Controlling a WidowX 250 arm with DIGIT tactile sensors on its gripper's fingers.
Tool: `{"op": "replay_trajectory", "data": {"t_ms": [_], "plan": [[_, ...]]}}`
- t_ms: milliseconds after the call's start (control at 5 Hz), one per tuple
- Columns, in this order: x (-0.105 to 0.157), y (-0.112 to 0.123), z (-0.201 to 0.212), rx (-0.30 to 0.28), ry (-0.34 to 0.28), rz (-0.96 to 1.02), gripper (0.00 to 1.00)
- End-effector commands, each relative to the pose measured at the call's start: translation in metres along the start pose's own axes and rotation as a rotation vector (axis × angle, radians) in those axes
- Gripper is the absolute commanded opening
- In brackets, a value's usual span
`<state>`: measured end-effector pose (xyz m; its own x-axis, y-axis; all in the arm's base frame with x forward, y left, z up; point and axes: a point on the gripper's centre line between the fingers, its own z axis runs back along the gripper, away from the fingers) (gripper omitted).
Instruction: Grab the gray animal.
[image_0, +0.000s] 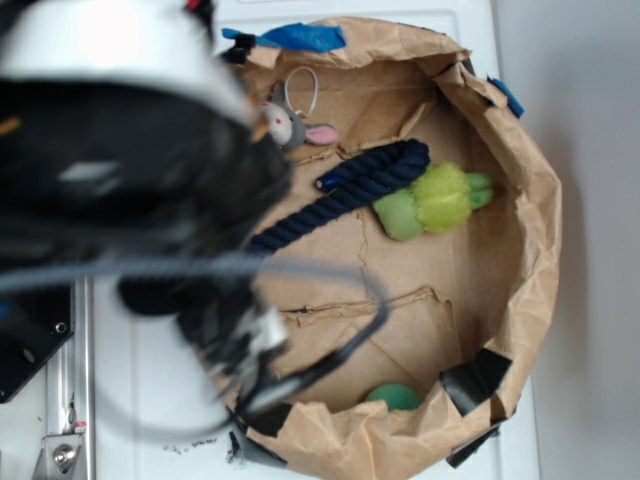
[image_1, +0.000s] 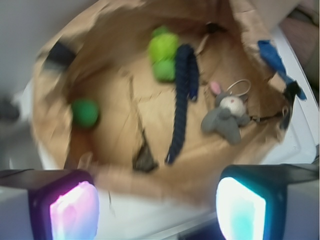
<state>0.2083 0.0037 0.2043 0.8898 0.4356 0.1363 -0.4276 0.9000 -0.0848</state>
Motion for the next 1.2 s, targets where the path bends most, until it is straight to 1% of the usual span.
{"op": "replay_trajectory", "data": {"t_ms": [0, 200, 400, 600, 800, 1000], "plan": [[0.048, 0.041, -0.03, 0.011, -0.102, 0.212, 1.0], [0.064, 0.054, -0.051, 0.038, -0.133, 0.253, 1.0], [0.068, 0.059, -0.07, 0.074, -0.137, 0.276, 1.0], [0.058, 0.052, -0.083, 0.135, -0.141, 0.274, 1.0], [0.047, 0.039, -0.074, 0.113, -0.13, 0.254, 1.0], [0.044, 0.035, -0.08, 0.11, -0.125, 0.242, 1.0]]}}
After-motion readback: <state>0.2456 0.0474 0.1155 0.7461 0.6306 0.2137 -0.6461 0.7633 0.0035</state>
